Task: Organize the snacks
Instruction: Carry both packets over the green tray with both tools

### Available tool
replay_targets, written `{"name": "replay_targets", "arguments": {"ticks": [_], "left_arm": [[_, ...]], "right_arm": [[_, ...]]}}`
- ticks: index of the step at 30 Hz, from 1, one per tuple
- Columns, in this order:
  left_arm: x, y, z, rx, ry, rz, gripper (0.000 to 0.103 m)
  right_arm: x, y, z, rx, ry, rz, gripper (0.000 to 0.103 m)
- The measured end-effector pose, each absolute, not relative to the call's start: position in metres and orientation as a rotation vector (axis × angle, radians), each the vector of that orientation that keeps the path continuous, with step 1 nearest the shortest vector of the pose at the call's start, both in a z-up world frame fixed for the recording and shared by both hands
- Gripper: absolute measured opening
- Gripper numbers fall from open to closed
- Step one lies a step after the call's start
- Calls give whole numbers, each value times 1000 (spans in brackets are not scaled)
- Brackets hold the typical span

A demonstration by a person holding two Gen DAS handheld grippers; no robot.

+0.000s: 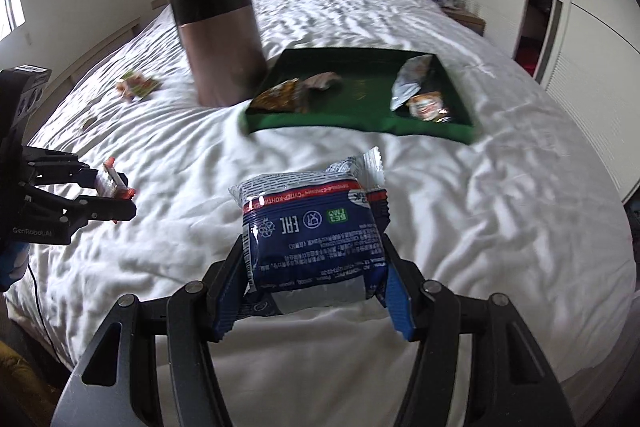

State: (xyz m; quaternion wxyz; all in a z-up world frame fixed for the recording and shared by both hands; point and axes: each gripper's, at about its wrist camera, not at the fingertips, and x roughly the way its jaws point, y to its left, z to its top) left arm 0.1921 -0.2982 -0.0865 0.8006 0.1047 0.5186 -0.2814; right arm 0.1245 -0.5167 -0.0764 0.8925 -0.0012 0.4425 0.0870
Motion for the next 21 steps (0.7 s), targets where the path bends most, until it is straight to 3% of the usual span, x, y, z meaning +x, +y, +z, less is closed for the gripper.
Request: {"name": "replay_targets", "arguments": {"ticks": [21], "left_arm": [[233, -354, -30, 272, 958, -642, 39]], "right_arm": [[155, -556, -37, 21, 805, 83, 103]]}}
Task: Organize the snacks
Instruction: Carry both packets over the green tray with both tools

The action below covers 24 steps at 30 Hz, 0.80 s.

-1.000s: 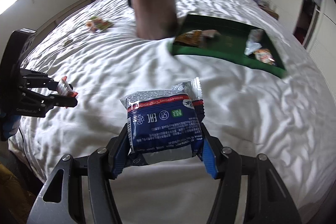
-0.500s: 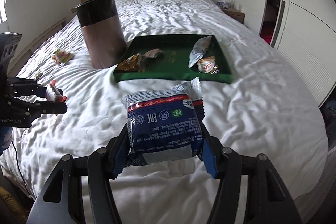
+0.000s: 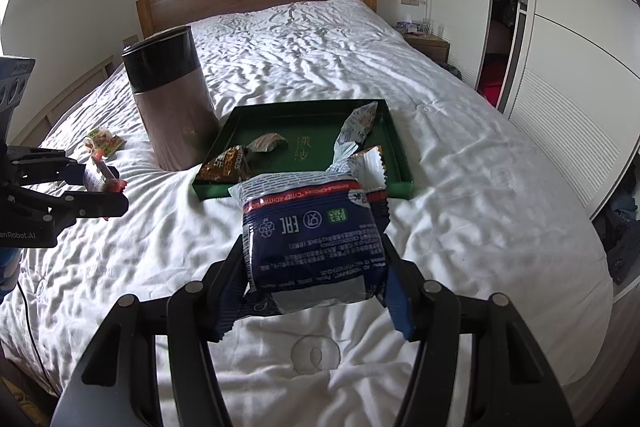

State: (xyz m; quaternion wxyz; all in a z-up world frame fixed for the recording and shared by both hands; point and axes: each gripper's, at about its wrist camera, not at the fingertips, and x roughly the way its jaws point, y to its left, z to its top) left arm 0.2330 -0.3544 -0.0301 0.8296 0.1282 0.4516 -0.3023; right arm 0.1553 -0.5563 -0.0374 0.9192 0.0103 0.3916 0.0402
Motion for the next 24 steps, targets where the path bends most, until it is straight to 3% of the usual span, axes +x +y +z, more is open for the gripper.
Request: {"name": "replay_targets", "arguments": {"ticks": [24], "left_arm": [[286, -378, -54, 281, 950, -608, 39]], "right_arm": [[218, -551, -52, 40, 788, 97, 103]]}}
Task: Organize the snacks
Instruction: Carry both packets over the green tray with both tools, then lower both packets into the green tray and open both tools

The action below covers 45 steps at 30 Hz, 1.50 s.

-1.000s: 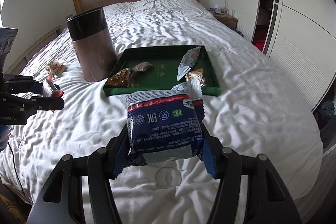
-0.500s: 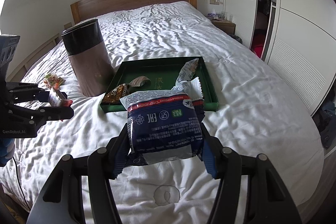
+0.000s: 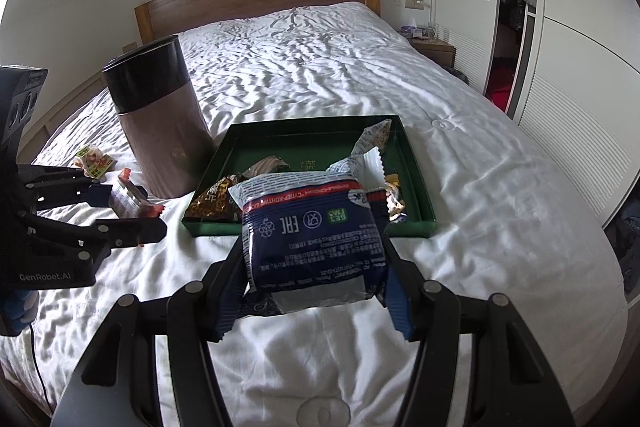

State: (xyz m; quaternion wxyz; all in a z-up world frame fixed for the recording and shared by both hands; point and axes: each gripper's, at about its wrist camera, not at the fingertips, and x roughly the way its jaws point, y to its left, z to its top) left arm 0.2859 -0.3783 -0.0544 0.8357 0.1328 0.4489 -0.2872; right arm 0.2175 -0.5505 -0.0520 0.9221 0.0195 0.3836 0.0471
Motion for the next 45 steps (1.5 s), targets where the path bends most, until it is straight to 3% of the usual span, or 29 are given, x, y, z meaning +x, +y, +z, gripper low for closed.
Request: {"name": "replay_targets", "arguments": {"ticks": [20, 45], "left_arm": [[400, -414, -123, 280, 1002, -435, 38], [445, -439, -169, 301, 1008, -396, 42]], "right_arm": [[368, -545, -103, -26, 831, 31, 103], [445, -553, -158, -54, 880, 9, 103]]}}
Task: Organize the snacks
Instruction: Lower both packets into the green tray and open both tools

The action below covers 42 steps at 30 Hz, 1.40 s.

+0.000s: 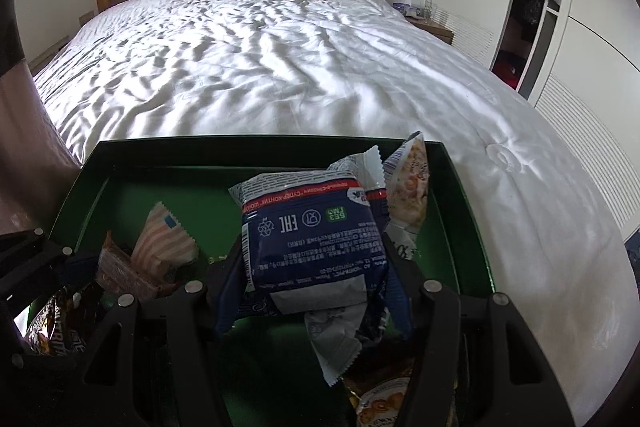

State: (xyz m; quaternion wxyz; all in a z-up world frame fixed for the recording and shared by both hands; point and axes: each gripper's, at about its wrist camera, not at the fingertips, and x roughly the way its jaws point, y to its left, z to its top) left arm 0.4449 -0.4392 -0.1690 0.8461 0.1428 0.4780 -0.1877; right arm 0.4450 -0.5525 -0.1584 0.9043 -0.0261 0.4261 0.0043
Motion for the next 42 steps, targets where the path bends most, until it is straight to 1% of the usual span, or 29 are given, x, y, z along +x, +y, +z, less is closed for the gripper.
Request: {"name": "replay_targets", "arguments": {"ticks": [6, 8, 10, 19, 27, 30, 33, 34, 42], "left_arm": [[444, -439, -169, 300, 1006, -397, 43], [446, -439, -169, 294, 1013, -397, 45], [448, -437, -169, 286, 1020, -392, 49], [456, -425, -165, 257, 1028, -379, 56], [455, -423, -160, 250, 1035, -368, 57], [453, -422, -157, 239, 1030, -366, 66], [451, -422, -152, 224, 1029, -364, 68], [450, -422, -151, 226, 1029, -360, 71], [439, -421, -139, 241, 1019, -354, 77]], "right_arm": [[445, -555, -160, -41, 891, 18, 103], [445, -555, -160, -43, 891, 17, 103], [445, -555, -160, -38, 891, 18, 103], [440, -562, -159, -13, 889, 14, 103], [435, -571, -156, 9, 892, 8, 103], [432, -572, -152, 3, 890, 7, 103], [429, -574, -147, 7, 881, 5, 103], [427, -574, -144, 8, 876, 2, 103], [414, -578, -123, 8, 840, 1, 103]]}}
